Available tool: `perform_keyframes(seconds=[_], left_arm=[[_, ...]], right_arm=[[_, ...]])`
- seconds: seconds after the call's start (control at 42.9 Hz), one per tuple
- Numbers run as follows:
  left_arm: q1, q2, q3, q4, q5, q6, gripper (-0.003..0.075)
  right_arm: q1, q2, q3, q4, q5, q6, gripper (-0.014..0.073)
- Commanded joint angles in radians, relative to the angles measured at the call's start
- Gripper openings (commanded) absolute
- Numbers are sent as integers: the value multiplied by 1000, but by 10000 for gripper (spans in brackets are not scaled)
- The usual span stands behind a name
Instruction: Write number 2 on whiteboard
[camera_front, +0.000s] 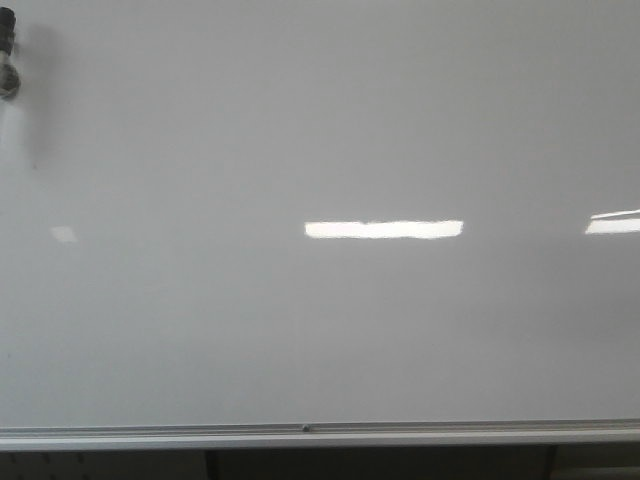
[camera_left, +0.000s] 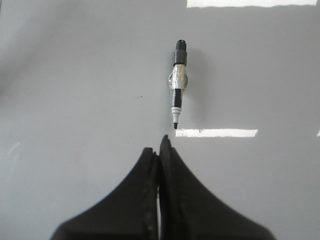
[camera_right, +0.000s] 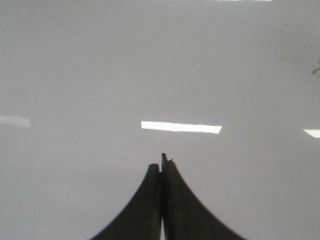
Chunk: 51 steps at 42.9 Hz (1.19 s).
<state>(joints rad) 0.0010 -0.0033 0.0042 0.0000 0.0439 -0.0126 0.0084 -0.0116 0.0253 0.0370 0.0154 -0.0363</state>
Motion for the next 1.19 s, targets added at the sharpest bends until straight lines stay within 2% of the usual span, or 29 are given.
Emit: perform_keyframes(seconds=[0.0, 0.955, 1.165], left_arm=[[-6, -27, 36, 0, -82, 3, -20], [-6, -27, 35, 0, -108, 3, -20], [-6, -27, -29, 0, -124, 3, -20]], right_arm=[[1, -17, -2, 1, -83, -1, -68], [1, -17, -3, 1, -96, -1, -68], [1, -17, -91, 4, 47, -1, -68]])
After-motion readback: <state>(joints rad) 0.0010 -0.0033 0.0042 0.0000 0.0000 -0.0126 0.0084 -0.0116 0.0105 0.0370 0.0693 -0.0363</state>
